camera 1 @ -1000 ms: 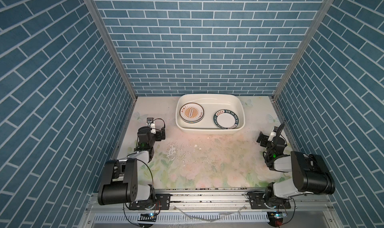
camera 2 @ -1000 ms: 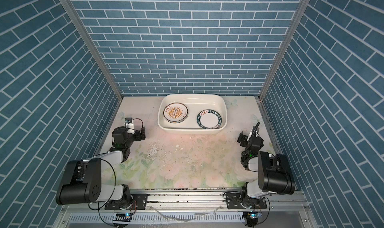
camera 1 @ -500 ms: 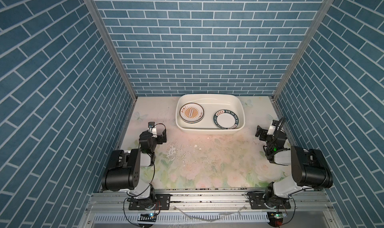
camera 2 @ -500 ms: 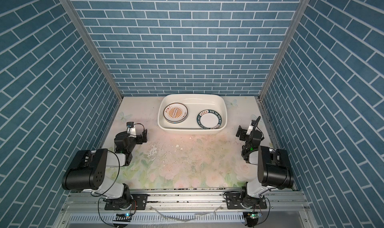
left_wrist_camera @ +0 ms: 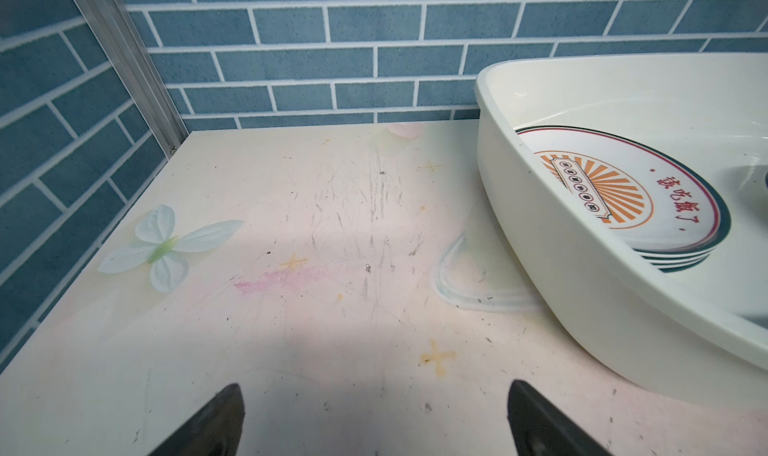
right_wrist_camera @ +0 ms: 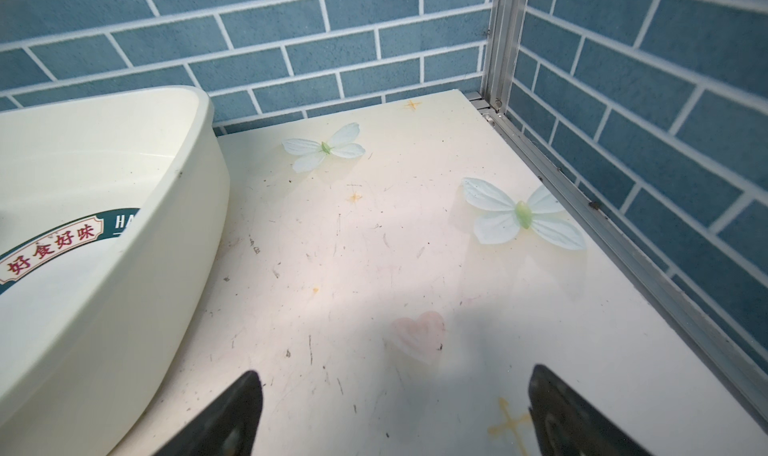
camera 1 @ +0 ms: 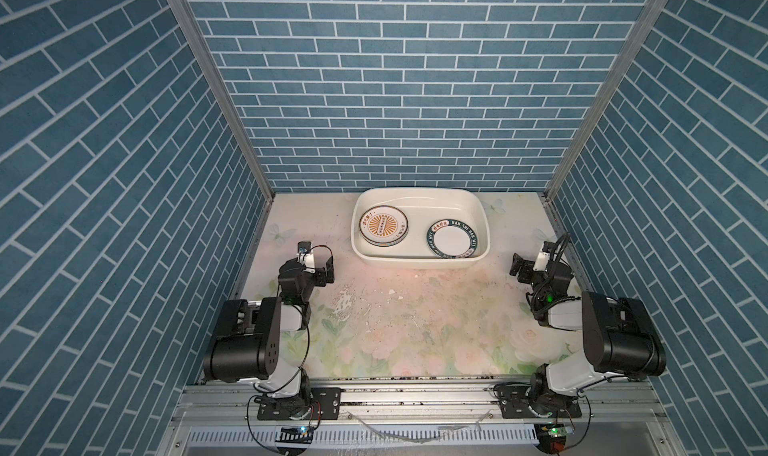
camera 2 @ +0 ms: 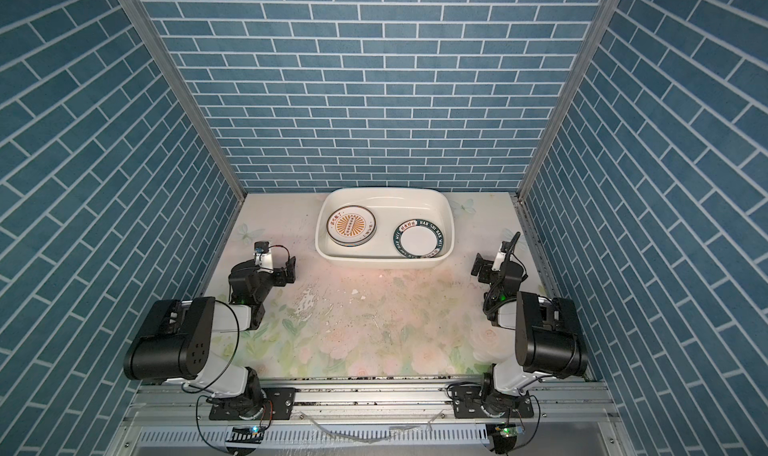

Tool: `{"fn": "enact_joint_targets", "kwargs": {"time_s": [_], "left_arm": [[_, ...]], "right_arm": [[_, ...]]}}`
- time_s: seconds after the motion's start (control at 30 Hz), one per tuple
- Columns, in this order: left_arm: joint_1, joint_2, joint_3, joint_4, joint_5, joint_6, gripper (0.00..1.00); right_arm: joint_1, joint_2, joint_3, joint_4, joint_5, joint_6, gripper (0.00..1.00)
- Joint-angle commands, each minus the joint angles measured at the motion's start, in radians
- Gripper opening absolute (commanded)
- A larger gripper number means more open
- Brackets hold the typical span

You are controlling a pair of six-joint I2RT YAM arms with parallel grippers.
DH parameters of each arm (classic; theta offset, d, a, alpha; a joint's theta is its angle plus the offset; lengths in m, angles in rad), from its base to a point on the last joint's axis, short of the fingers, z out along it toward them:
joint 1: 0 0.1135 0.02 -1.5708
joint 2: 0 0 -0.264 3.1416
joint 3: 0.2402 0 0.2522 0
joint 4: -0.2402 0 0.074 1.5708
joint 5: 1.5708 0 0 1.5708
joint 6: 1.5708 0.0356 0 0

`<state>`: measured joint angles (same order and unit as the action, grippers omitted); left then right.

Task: Place the plates into the plastic bin on the countertop

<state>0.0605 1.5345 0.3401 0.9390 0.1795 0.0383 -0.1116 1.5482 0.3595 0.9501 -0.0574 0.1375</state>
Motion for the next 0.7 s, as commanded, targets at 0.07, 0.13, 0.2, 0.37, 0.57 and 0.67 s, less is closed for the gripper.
{"fn": "enact_joint_targets", "kwargs": {"time_s": [0.07, 0.13, 0.2, 0.37, 0.57, 0.67], "left_arm": [[-0.008, -0.001, 0.023, -0.019, 0.009, 0.016, 0.99], [-0.008, -0.003, 0.02, -0.016, 0.015, 0.016, 1.0], [0.001, -0.007, -0.072, 0.142, 0.051, 0.016, 1.0], [-0.009, 0.011, -0.077, 0.193, 0.031, 0.024, 1.0], [-0.022, -0.004, 0.021, -0.021, -0.054, 0.01, 1.0], [-0.022, -0.004, 0.021, -0.023, -0.054, 0.009, 1.0]], "right_arm": [[0.003, -0.004, 0.007, -0.027, -0.05, -0.045, 0.99], [0.003, -0.004, 0.006, -0.024, -0.051, -0.045, 0.99], [0.003, -0.005, 0.003, -0.018, -0.055, -0.045, 0.99], [0.002, -0.005, -0.027, 0.038, -0.119, -0.067, 0.99], [0.003, -0.001, 0.022, -0.051, -0.18, -0.097, 0.99], [0.004, 0.0, 0.025, -0.058, -0.171, -0.099, 0.99]]}}
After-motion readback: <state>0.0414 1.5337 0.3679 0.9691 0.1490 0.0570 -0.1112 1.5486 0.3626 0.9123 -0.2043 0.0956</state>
